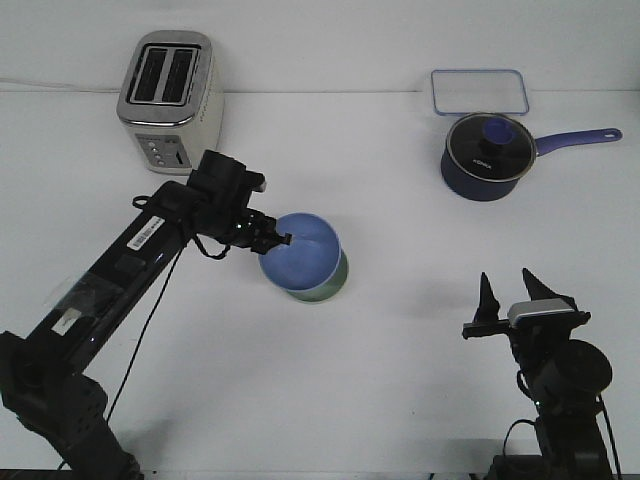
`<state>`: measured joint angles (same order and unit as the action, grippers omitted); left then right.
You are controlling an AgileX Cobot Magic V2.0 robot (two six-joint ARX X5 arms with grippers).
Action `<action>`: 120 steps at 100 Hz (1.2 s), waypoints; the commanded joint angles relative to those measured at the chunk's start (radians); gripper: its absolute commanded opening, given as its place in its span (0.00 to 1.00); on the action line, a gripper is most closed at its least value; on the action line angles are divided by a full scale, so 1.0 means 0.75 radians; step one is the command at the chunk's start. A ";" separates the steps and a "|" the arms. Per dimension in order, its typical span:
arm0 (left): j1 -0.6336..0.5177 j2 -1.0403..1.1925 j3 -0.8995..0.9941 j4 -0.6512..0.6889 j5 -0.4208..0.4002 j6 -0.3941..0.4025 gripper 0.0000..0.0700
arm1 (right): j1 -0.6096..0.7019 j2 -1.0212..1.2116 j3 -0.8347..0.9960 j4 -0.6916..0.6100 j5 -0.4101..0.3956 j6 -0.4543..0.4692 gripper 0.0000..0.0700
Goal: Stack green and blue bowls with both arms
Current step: 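Carry the blue bowl with the left gripper over the green bowl, then lower the blue bowl into the green bowl and open the left gripper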
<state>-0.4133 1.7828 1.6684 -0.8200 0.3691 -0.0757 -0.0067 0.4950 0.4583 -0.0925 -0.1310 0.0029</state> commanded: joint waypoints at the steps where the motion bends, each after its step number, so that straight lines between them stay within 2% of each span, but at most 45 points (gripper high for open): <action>1: -0.020 0.039 0.023 0.014 0.008 -0.017 0.01 | 0.001 0.004 0.004 0.013 0.001 -0.001 0.64; 33: -0.046 0.153 0.023 0.006 0.008 -0.022 0.02 | 0.001 0.004 0.004 0.013 0.001 -0.001 0.64; 81: -0.054 0.155 0.023 0.015 0.008 -0.020 0.03 | 0.001 0.004 0.004 0.014 0.001 -0.001 0.64; 86: -0.054 0.155 0.023 0.016 0.008 -0.020 0.06 | 0.001 0.004 0.004 0.014 0.001 -0.001 0.64; 100: -0.054 0.155 0.023 0.016 0.008 -0.019 0.21 | 0.001 0.004 0.004 0.014 0.001 -0.001 0.64; 111: -0.054 0.155 0.023 0.014 0.008 -0.015 0.22 | 0.001 0.004 0.004 0.014 0.001 -0.001 0.64; 120: -0.054 0.155 0.023 0.015 0.008 -0.015 0.34 | 0.001 0.004 0.004 0.014 0.001 -0.001 0.64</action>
<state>-0.4477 1.8858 1.6676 -0.8112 0.3695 -0.0925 -0.0063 0.4950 0.4583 -0.0921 -0.1310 0.0029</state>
